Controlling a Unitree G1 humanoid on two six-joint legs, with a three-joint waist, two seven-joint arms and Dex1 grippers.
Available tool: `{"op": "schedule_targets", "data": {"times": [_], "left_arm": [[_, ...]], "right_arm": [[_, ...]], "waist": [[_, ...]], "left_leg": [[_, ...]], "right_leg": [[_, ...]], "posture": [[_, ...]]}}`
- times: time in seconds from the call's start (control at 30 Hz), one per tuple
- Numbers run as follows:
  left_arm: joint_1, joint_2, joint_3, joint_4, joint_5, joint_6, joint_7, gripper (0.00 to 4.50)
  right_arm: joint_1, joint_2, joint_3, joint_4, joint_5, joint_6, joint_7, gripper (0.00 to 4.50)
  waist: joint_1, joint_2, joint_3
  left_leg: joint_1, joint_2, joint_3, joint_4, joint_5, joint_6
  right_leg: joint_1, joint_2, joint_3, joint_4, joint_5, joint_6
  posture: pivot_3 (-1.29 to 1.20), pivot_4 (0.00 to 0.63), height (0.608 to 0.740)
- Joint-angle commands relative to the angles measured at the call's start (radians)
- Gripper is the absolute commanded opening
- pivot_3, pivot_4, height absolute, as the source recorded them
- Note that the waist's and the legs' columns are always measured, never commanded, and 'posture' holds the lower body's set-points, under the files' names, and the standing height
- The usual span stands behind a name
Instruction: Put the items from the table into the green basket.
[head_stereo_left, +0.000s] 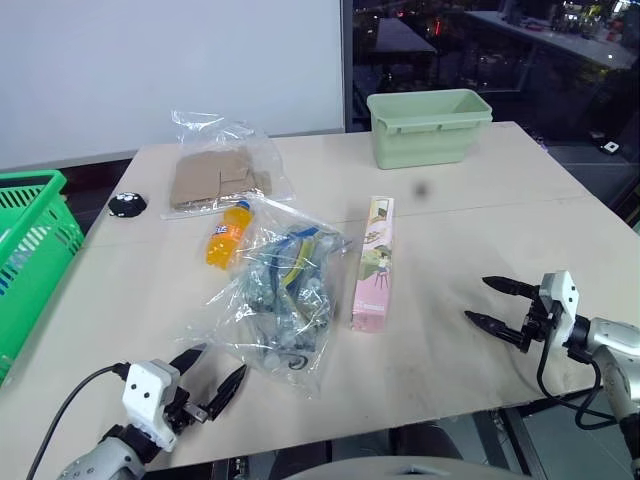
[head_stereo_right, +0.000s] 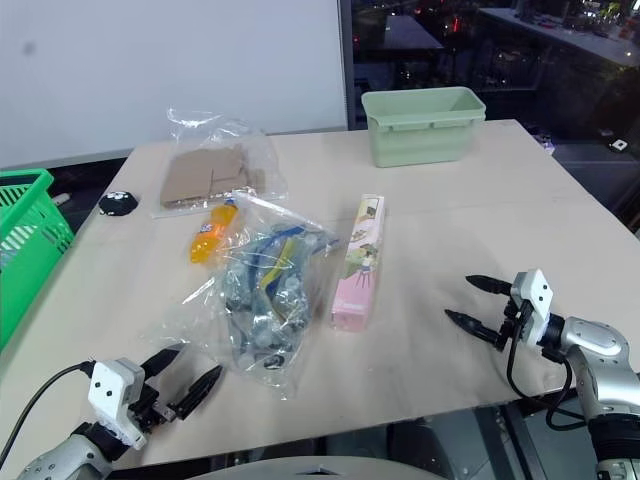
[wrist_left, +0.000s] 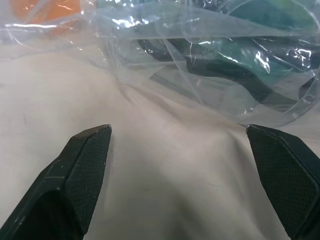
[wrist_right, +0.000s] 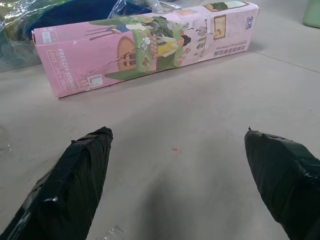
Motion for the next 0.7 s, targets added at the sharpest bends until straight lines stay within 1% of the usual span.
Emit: {"op": "schedule_targets", "data": {"times": [0.03,0.13,0.5,0.6,0.7], "left_arm": [[-0.012,0.007,0.015,-0.017,-0.011,-0.016,0.001,4.47],[-0.024,0.017,0.034,0.002,-0.017,-0.016,-0.003,4.47],[-0.023,0.019,0.036,0.002,-0.021,-0.013,-0.014,4.47],[-0.017,0.022,0.056,-0.018,-0.078,0.013,-0.032,4.47],[0.025,0.050,0.061,-0.043,-0.120,0.044,-0.088,4.47]], "right_arm": [[-0.014,-0.010,-0.027,-0.013,0.008,-0.009,0.009,4.50],[-0.009,-0.012,-0.031,-0.013,0.008,-0.012,0.008,4.50],[0.002,-0.002,-0.028,-0.021,0.007,-0.015,0.007,4.50],[0.006,-0.007,-0.028,-0.028,0.014,-0.012,0.018,4.50],[0.022,-0.031,-0.030,-0.065,0.034,0.009,0.056,4.50]], "waist": [[0.000,0.000,0.000],[0.001,0.000,0.000],[0.001,-0.001,0.001],[0.001,-0.002,0.002],[0.000,-0.002,0.002]], "left_leg": [[0.000,0.000,0.000,0.000,0.000,0.000],[0.000,0.000,0.000,0.000,0.000,0.000],[0.000,0.000,0.000,0.000,0.000,0.000],[0.000,0.000,0.000,0.000,0.000,0.000],[0.000,0.000,0.000,0.000,0.000,0.000]], "right_leg": [[0.000,0.000,0.000,0.000,0.000,0.000],[0.000,0.000,0.000,0.000,0.000,0.000],[0.000,0.000,0.000,0.000,0.000,0.000],[0.000,0.000,0.000,0.000,0.000,0.000],[0.000,0.000,0.000,0.000,0.000,0.000]], "posture": [[0.09,0.000,0.740],[0.09,0.000,0.740],[0.09,0.000,0.740],[0.09,0.000,0.740],[0.09,0.000,0.740]]}}
